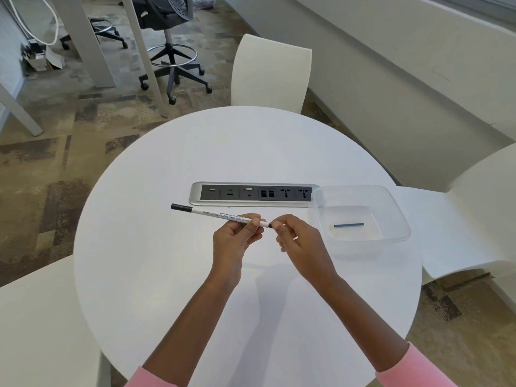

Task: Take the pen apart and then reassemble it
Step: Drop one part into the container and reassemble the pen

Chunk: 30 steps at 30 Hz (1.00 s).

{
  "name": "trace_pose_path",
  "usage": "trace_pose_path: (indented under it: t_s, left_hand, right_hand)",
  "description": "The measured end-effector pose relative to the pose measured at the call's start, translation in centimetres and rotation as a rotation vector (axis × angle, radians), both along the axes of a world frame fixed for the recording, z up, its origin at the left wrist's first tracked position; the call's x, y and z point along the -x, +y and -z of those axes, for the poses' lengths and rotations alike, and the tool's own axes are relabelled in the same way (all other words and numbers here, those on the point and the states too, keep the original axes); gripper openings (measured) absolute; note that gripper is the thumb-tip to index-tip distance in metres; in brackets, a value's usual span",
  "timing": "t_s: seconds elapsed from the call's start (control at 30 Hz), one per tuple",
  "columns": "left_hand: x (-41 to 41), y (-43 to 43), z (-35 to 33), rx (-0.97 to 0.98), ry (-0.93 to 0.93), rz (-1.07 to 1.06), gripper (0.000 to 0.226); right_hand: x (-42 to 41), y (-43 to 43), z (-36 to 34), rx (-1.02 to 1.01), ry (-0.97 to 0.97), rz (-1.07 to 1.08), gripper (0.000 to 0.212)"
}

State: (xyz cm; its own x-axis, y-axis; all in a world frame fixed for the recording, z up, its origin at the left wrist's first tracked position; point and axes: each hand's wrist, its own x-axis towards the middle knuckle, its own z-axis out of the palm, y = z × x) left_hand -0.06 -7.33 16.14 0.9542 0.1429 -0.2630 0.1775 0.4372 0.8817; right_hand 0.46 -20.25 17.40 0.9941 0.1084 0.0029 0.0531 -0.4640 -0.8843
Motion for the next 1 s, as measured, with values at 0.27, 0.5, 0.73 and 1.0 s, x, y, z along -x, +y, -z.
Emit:
trace_pose_path:
  t_s: [0.27, 0.5, 0.73, 1.0]
  left_hand:
    - [0.0, -0.4, 0.1, 0.052, 0.041, -0.039, 0.012]
    - [-0.1, -0.7, 0.0, 0.072, 0.061, -0.05, 0.014]
    - [0.1, -0.7, 0.0, -0.045, -0.016, 0.014, 0.014]
    - [0.4, -0.8, 0.1, -0.099, -0.07, 0.105, 0.015]
  right_hand:
    - [-0.4, -0.1, 1.8, 0.448, -0.512, -0.075, 0.029]
    - [-0.9, 0.2, 1.2, 0.419, -0.471, -0.106, 0.032]
    - [-0.6, 0.1, -0.2, -0.111, 0.124, -0.018, 0.036]
    - [-0.9, -1.1, -0.8, -0.533, 0.736, -0.023, 0.033]
